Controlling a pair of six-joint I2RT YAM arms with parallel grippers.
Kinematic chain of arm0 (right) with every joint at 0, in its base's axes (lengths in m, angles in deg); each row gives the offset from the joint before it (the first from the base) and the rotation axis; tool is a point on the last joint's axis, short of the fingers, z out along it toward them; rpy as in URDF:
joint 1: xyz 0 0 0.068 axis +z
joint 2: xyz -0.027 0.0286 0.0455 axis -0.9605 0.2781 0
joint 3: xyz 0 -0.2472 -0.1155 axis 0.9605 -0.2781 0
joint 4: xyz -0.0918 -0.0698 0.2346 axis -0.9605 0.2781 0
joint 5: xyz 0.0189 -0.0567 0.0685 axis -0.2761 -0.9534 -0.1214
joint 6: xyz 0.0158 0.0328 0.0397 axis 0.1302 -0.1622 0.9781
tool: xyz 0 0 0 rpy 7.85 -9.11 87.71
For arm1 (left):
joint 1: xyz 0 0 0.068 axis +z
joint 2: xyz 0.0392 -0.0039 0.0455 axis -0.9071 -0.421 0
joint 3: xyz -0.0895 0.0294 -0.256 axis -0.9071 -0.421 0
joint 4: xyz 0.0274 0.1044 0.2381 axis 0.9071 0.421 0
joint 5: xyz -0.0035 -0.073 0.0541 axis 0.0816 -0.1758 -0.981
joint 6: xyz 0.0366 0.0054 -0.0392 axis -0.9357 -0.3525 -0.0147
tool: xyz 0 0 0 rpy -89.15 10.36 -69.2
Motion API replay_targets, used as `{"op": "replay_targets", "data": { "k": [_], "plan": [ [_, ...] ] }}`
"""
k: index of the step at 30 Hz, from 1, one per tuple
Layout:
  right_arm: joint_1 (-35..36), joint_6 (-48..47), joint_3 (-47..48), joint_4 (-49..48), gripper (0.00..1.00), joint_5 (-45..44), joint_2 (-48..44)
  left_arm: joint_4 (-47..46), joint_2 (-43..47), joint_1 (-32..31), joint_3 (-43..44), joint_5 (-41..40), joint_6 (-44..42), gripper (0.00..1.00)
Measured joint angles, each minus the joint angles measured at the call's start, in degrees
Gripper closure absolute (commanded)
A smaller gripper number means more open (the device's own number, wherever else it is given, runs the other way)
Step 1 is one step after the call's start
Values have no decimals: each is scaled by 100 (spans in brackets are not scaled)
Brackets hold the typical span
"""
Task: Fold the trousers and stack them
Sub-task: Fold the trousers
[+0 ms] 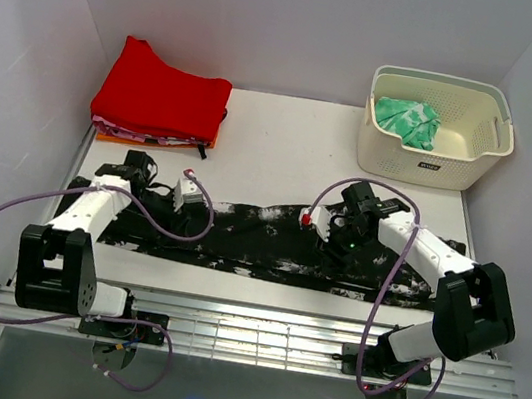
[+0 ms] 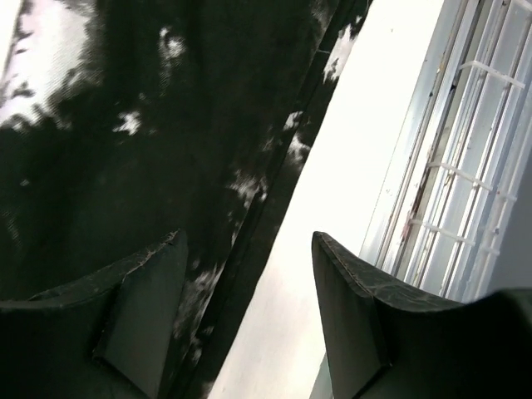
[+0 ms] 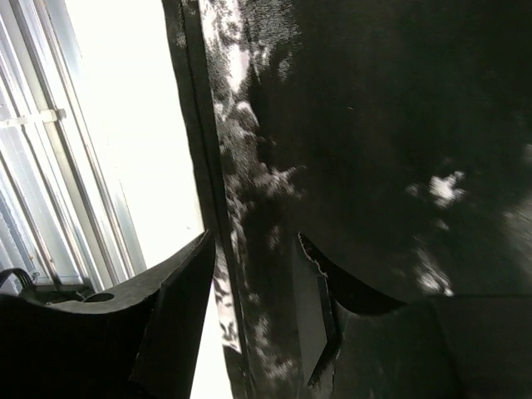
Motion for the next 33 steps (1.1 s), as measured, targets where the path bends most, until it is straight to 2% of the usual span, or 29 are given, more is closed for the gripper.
{"op": "replay_targets", "data": {
  "k": [4, 8, 17, 23, 27, 30, 31, 33],
  "plan": [
    [168, 181, -173, -234, 53, -57, 85, -459, 11, -498, -201, -118, 516, 27],
    [258, 269, -273, -396, 67, -127, 216, -848, -83, -815, -221, -210, 841, 29],
    [389, 380, -295, -505, 90, -205, 289, -1331, -520, -1384, -223, -339, 1233, 32],
    [573, 420, -304, -498, 92, -238, 236, -1469, -616, -1683, -315, -369, 1366, 34],
    [787, 466, -393, -516, 92, -273, 74, -1628, -629, -1823, -461, -470, 1464, 40],
    [979, 529, -492, -551, 92, -339, -20, -1674, -643, -1897, -527, -553, 1526, 51],
    [1047, 544, -553, -595, 92, -378, -55, -1700, -643, -1919, -546, -577, 1541, 59],
    [1200, 579, -706, -699, 92, -492, -114, -1777, -643, -1952, -590, -645, 1598, 66]
  ]
}}
